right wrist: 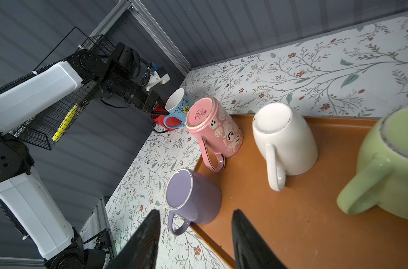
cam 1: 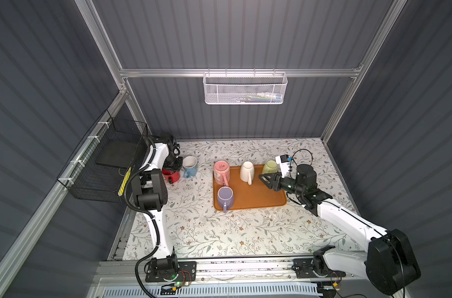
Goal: Turn the mug right side up
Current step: Place the mug at the top-left of the table, then rotate the mug on the tray.
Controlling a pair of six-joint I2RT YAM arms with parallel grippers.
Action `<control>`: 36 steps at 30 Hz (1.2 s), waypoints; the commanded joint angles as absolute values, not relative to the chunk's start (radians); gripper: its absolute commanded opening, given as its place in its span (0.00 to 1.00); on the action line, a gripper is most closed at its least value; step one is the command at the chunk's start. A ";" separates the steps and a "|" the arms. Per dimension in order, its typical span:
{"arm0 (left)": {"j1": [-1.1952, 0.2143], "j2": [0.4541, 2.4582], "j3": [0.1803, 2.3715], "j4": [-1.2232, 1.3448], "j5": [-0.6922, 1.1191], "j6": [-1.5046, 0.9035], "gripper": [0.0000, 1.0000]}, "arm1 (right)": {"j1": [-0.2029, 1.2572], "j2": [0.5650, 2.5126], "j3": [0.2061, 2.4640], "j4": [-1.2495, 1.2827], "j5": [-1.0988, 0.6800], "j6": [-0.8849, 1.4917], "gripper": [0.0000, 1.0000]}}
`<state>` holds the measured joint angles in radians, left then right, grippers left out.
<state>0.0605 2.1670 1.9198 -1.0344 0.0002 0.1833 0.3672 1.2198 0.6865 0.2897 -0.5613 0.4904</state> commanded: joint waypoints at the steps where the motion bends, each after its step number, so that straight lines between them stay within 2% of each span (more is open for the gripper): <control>1: 0.060 2.159 1.959 -1.065 -0.001 0.197 0.27 | 0.367 1.216 0.693 0.287 -0.567 0.494 0.52; 12: 0.055 1.992 1.931 -1.079 -0.021 0.181 0.33 | 0.395 1.229 0.735 0.194 -0.518 0.439 0.54; 18: 0.043 1.842 1.854 -1.052 -0.011 0.158 0.40 | 0.532 1.275 0.861 -0.047 -0.238 0.288 0.59; 21: 0.020 1.754 1.804 -1.021 0.029 0.143 0.46 | 0.599 1.312 0.933 -0.142 -0.109 0.292 0.62; 22: 0.004 1.717 1.763 -0.969 0.066 0.133 0.51 | 0.623 1.325 0.954 -0.170 -0.085 0.303 0.62; 27: -0.137 1.570 1.609 -0.861 0.056 0.091 0.63 | 0.770 1.386 1.020 -0.289 0.079 0.373 0.68; 28: -0.154 1.542 1.589 -0.833 0.069 0.085 0.68 | 0.797 1.402 1.036 -0.314 0.094 0.385 0.69; 30: -0.164 1.494 1.562 -0.791 0.104 0.072 0.70 | 0.832 1.432 1.060 -0.357 0.117 0.414 0.72; 33: -0.167 1.403 1.494 -0.685 0.212 0.060 0.80 | 0.887 1.482 1.090 -0.383 0.140 0.465 0.76; 35: -0.169 1.339 1.426 -0.600 0.291 0.055 0.81 | 0.918 1.524 1.123 -0.419 0.154 0.491 0.77; 36: -0.169 1.309 1.367 -0.557 0.305 0.045 0.85 | 0.931 1.553 1.148 -0.427 0.161 0.502 0.77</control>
